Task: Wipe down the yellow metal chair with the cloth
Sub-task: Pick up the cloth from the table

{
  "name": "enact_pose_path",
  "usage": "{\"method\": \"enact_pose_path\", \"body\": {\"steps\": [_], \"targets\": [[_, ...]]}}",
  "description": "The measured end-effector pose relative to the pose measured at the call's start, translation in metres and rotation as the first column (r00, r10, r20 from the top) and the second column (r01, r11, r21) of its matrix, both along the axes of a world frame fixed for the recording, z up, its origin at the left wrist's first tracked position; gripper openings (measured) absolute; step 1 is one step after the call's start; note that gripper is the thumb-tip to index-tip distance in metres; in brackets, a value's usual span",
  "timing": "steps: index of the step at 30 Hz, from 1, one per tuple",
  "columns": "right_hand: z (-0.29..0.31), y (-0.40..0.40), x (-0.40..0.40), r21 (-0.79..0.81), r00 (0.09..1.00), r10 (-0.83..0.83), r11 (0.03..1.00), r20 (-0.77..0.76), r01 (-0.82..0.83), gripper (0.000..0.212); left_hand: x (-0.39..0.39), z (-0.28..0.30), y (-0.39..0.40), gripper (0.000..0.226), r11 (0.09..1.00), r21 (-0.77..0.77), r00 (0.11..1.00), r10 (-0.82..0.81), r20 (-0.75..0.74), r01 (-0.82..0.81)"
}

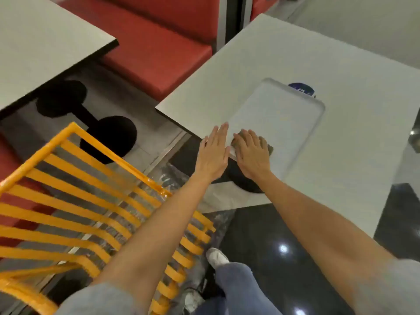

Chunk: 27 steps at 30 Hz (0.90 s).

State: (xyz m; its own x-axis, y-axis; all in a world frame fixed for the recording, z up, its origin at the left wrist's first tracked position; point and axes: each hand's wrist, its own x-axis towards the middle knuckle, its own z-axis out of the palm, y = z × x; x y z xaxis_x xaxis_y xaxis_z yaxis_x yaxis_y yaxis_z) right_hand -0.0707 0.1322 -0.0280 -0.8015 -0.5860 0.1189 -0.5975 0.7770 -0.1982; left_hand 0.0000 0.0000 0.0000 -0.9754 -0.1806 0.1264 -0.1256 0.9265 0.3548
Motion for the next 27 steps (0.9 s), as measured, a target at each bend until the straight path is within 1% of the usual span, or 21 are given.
{"method": "enact_pose_path", "body": {"steps": [2, 4, 6, 9, 13, 14, 15, 16, 18, 19, 20, 23, 25, 27], "targets": [[-0.004, 0.011, -0.013, 0.012, 1.0, -0.02, 1.0, 0.024, 0.019, 0.037, -0.022, -0.004, 0.013, 0.059, 0.993, 0.111, 0.995, -0.047, 0.093, 0.036], [-0.012, 0.022, -0.022, 0.044, 0.997, -0.066, 0.997, 0.026, 0.065, 0.041, -0.04, -0.012, 0.024, 0.057, 0.979, 0.2, 0.992, -0.054, 0.116, 0.03], [-0.018, 0.027, -0.029, 0.049, 0.992, -0.107, 0.993, 0.07, 0.104, 0.044, -0.051, -0.024, 0.033, 0.055, 0.966, 0.26, 0.992, -0.03, 0.125, -0.003], [-0.021, 0.028, -0.038, 0.046, 0.978, -0.146, 0.989, 0.151, 0.141, 0.048, -0.063, -0.04, 0.036, 0.053, 0.952, 0.296, 0.985, 0.029, 0.169, -0.079], [-0.018, 0.024, -0.041, 0.033, 0.963, -0.169, 0.986, 0.211, 0.166, 0.051, -0.07, -0.048, 0.041, 0.048, 0.947, 0.291, 0.986, 0.098, 0.137, -0.135], [-0.017, 0.022, -0.042, 0.015, 0.953, -0.18, 0.983, 0.246, 0.182, 0.051, -0.072, -0.049, 0.04, 0.047, 0.935, 0.318, 0.985, 0.12, 0.128, -0.155], [-0.017, 0.021, -0.043, -0.024, 0.935, -0.19, 0.978, 0.299, 0.206, 0.051, -0.073, -0.047, 0.04, 0.047, 0.908, 0.378, 0.982, 0.143, 0.123, -0.179], [-0.015, 0.02, -0.045, -0.078, 0.91, -0.196, 0.968, 0.366, 0.24, 0.051, -0.074, -0.045, 0.038, 0.046, 0.858, 0.47, 0.978, 0.169, 0.119, -0.205], [-0.009, 0.021, -0.047, -0.202, 0.866, -0.17, 0.934, 0.47, 0.293, 0.047, -0.072, -0.039, 0.035, 0.043, 0.731, 0.643, 0.97, 0.221, 0.098, -0.231], [-0.002, 0.022, -0.048, -0.248, 0.853, -0.147, 0.92, 0.501, 0.305, 0.044, -0.069, -0.034, 0.032, 0.041, 0.68, 0.696, 0.965, 0.25, 0.076, -0.231], [0.006, 0.023, -0.049, -0.273, 0.838, -0.127, 0.911, 0.531, 0.311, 0.041, -0.065, -0.03, 0.03, 0.038, 0.646, 0.73, 0.96, 0.277, 0.047, -0.222], [0.033, 0.018, -0.047, -0.287, 0.78, -0.062, 0.909, 0.622, 0.301, 0.033, -0.042, -0.014, 0.022, 0.029, 0.59, 0.781, 0.936, 0.351, -0.021, -0.203], [0.049, 0.006, -0.037, -0.283, 0.692, 0.008, 0.916, 0.722, 0.285, 0.033, -0.018, -0.012, 0.015, 0.026, 0.535, 0.808, 0.898, 0.439, -0.019, -0.245], [0.057, -0.013, -0.017, -0.248, 0.566, 0.081, 0.942, 0.821, 0.225, 0.035, 0.014, -0.014, 0.008, 0.025, 0.434, 0.844, 0.825, 0.565, 0.017, -0.315]]}}
